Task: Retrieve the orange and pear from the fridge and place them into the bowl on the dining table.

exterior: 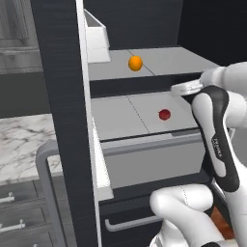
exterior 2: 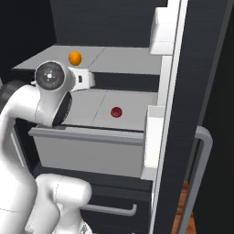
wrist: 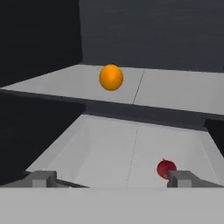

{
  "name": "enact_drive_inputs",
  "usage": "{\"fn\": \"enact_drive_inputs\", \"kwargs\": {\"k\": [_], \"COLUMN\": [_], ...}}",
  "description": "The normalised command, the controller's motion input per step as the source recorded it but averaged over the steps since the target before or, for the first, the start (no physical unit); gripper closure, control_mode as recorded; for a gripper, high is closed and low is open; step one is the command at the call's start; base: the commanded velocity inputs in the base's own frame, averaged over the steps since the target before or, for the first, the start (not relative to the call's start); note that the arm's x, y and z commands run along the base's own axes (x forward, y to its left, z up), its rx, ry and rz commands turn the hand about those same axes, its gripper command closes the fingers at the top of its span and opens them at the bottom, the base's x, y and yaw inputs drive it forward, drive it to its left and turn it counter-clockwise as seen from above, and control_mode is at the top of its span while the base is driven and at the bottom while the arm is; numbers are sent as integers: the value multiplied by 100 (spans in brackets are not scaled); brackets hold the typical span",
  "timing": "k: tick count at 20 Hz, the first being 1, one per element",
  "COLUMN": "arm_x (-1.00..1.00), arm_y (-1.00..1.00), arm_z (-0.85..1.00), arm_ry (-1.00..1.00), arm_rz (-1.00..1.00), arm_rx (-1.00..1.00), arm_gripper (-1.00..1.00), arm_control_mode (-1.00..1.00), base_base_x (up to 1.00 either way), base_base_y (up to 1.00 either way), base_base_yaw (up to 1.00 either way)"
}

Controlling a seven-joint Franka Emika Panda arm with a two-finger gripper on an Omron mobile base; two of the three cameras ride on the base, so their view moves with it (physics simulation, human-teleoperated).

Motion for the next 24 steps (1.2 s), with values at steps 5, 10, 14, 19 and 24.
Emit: {"fn": "enact_drive_inputs", "kwargs": {"k": [5, 10, 14, 19, 24], "arm_x": [67, 45, 34, 36, 42], "arm_y": [42, 22, 0, -1, 14], "arm_z": [0, 0, 8, 14, 2], "arm_ry": [7, 1, 2, 4, 15], "arm_rz": [-19, -22, -14, -1, 8], "arm_rx": [0, 2, 6, 7, 0], "arm_gripper": [-100, -100, -100, -100, -100], "arm_control_mode": [-100, -100, -100, -100, -100], "base_base_x": [0, 0, 0, 0, 0], "base_base_y": [0, 0, 0, 0, 0], "base_base_yaw": [0, 0, 0, 0, 0]}}
